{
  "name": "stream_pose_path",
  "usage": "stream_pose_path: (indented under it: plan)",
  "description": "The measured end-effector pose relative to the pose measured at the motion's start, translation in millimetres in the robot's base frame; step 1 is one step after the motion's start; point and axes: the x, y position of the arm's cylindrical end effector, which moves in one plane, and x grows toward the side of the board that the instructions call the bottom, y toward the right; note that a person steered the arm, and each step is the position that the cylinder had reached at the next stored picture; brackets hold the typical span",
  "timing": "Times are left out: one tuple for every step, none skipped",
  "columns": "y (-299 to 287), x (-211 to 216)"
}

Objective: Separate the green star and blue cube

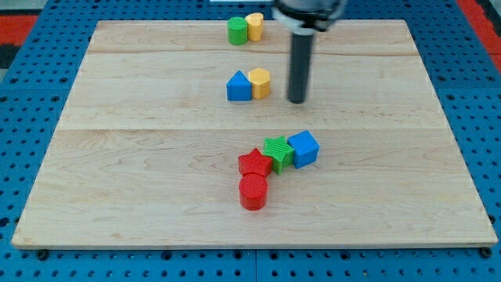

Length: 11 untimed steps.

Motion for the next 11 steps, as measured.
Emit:
stream_pose_path:
  plan:
    - [85, 41]
    - [117, 109]
    - [87, 148]
    - [23, 153]
    - [-40, 120]
    - [-75, 70]
    - [-83, 57]
    - [-82, 65]
    - [-72, 96]
    - [-30, 101]
    - [-3, 78]
